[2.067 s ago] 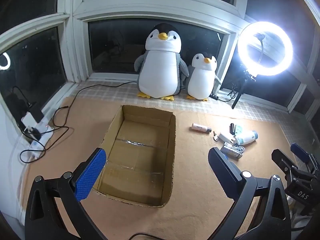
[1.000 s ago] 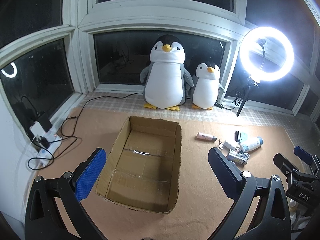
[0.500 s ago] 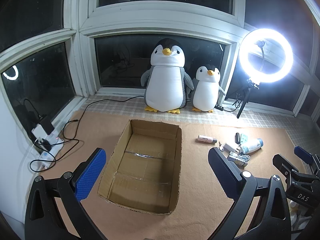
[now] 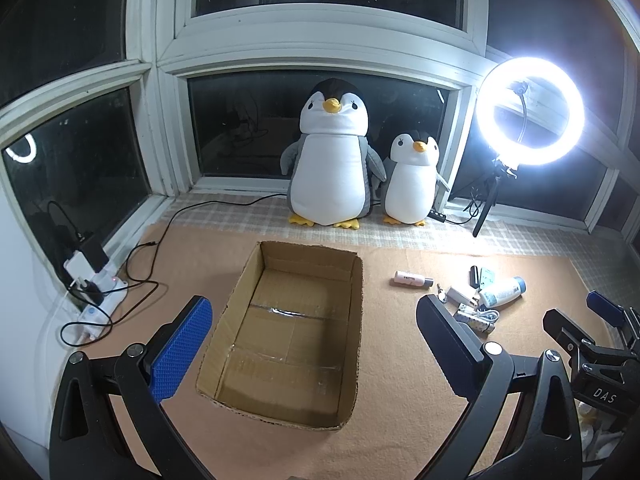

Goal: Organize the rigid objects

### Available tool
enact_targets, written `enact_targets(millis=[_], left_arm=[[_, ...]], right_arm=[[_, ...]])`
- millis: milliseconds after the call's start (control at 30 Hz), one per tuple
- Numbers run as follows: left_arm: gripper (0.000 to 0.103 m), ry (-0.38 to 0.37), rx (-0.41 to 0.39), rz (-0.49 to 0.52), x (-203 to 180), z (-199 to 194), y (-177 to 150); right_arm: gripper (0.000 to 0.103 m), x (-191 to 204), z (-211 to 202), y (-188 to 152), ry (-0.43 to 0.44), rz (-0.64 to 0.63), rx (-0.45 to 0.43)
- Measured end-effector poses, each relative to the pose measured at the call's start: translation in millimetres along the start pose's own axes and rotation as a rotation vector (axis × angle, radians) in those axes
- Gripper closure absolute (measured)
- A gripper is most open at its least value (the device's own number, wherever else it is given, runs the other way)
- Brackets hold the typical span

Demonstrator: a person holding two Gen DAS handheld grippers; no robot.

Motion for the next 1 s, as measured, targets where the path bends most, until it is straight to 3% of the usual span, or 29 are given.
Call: enact_targets(millis=[167,333,500,600,700,867,1000], left_arm=[[0.002,0.000,0.010,0.002,1,3,-2],[0.013,0.007,0.040,-0.003,4,12,-8],[0.038,0.011,0.109,-0.028,19,31,-20],[0.070,0.015,0.193,-0.071,37,54,-32],[0.086,0.051,0.265,-0.105,61,78,-46],[0.091,0.142,0.327,-0.122,95,107,-66],[0.091,0.132,0.394,-0.132,104,126,-79]], right_arm=[[0.001,0,1,-1,0.001,0.000,0.006],[0.001,-1,3,-3,0.000,0.000,0.014],[0.001,-5,8,-5,0.005,0.007,0.031],[0.001,-9,13,-8,-0.002,0.007,0.044],[0.001,-16,18,-14,-0.008,0.019,0.057],[0.001,-29,28,-24,-0.025,0.046,0.070],[0.001,-40,41,-34,-0.039,0.061,0.115]])
Point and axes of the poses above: each gripper's, at about its wrist camera, not at the fingertips, and z roughly the way its jaws point, x to its left, y to its top, the point moved 3 cm from there along z, roughly the way its jaws point, and after that the axes turned 5 degrees about -z, right-handed, at the moved point
